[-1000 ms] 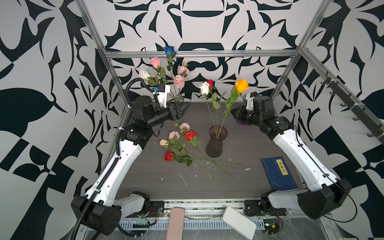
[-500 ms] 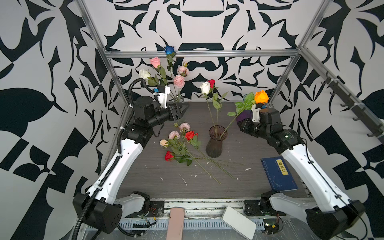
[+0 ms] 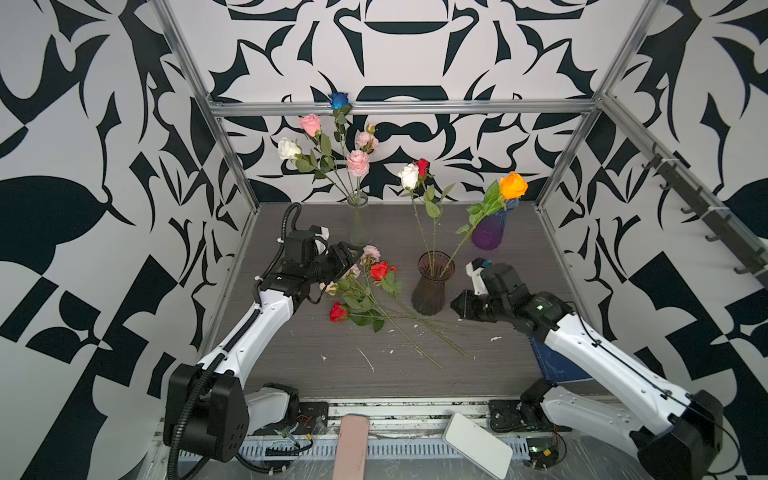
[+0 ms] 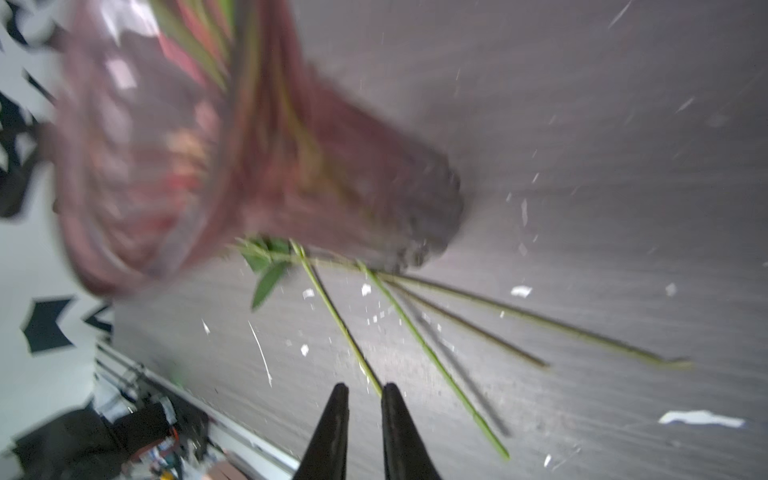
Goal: Arrange the flowers into the vase
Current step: 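Open the right gripper and return it to the rose stems, then hold stems with the right gripper, grasp a red rose with the left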
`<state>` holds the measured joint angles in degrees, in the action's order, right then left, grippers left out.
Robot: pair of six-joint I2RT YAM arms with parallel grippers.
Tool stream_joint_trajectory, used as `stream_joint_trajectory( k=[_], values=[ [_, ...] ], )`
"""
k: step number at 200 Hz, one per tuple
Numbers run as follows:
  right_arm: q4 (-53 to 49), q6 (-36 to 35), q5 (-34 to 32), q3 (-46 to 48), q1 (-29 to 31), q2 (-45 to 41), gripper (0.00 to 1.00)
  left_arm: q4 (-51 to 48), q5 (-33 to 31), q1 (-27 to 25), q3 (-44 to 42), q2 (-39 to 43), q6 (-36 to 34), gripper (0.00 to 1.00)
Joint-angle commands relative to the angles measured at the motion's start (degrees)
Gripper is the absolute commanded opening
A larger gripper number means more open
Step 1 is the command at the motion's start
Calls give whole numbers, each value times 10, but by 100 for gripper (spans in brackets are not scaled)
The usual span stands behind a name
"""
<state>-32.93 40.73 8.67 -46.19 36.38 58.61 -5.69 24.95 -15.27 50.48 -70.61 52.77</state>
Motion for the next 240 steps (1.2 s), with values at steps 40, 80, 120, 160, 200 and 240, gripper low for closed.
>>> stream_joint_trajectory(
  k=[40, 80, 120, 160, 200, 240],
  values=[
    [39, 23, -35, 29, 92, 70, 46, 17, -3, 3, -3, 6, 24, 66],
    [50, -5, -26, 70, 95, 103, 41, 10, -8, 3, -8, 21, 28, 66],
    [78, -1, -14, 128, 95, 115, 41, 4, -11, 3, -16, 40, 28, 66],
    [74, -5, -18, 134, 94, 121, 42, 1, -15, 3, -24, 52, 29, 66],
    [51, -14, -55, 125, 91, 85, 43, 9, -13, 3, -24, 44, 39, 67],
    [29, 12, -88, 140, 64, 67, 46, 22, -9, 2, -19, 31, 47, 67]
  ],
)
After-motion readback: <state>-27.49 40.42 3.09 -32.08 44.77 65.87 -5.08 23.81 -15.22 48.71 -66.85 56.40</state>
